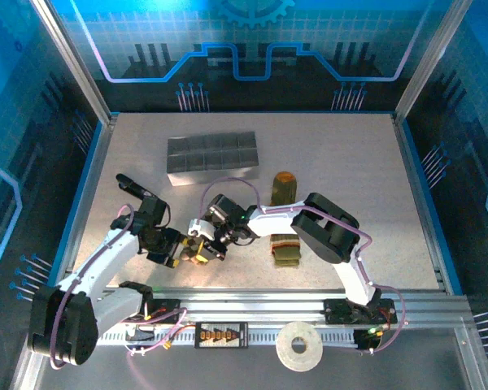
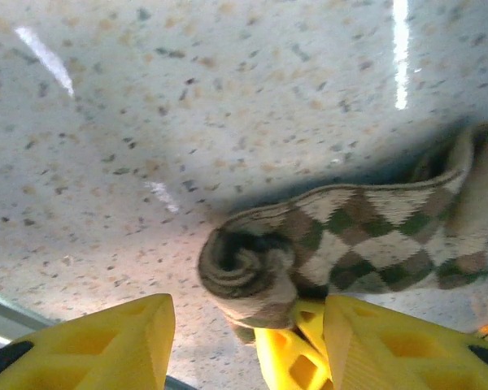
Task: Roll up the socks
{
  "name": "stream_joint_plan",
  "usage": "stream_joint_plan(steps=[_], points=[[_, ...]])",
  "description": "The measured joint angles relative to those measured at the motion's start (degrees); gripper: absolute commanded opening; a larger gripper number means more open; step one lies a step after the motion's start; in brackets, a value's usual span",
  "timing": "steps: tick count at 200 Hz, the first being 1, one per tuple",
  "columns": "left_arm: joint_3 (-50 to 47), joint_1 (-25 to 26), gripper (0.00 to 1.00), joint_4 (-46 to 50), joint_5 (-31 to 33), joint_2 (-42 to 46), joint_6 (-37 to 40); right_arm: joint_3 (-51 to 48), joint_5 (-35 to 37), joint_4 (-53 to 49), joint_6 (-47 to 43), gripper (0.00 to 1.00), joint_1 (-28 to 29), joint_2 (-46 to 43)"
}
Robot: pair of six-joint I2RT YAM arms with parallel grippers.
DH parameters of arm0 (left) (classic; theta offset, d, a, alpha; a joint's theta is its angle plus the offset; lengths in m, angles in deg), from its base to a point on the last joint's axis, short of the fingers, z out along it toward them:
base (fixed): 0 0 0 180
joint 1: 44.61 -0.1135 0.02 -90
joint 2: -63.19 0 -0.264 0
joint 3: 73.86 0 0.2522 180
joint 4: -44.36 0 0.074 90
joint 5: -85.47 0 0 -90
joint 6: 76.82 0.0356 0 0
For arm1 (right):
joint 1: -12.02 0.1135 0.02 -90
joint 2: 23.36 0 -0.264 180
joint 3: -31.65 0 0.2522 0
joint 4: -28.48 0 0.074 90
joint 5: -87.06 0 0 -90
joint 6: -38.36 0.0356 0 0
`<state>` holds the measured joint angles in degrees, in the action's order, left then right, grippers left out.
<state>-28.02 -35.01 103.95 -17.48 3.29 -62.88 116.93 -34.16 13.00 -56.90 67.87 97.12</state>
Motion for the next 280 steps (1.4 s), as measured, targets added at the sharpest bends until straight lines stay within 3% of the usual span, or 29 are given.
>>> stream_joint_plan(steps=[45,116,192,224,280], points=[[-0.2,0.0,0.44,0.7,-2.1,2.3,0.2,-0.3,1.4,-0.2,1.1,0.00,0.0,-0.7],[-7.1,0.4,0.41,-5.2,-7.1,9.0,-0.3,0.6,-0.6,-0.9,4.0,0.00,-0.6,0.3],[-10.4,1.2,0.41,-15.1,-7.8,0.3,-0.5,1.0,-1.7,-1.1,5.3,0.00,-0.9,0.8],[-10.6,1.2,0.45,-16.6,-7.9,-0.3,-1.0,1.4,-1.6,-1.9,5.2,0.00,-1.0,0.8],[-10.8,1.4,0.50,-13.3,-5.7,10.7,-5.3,2.1,-2.3,-2.7,5.3,0.00,-1.4,1.3]])
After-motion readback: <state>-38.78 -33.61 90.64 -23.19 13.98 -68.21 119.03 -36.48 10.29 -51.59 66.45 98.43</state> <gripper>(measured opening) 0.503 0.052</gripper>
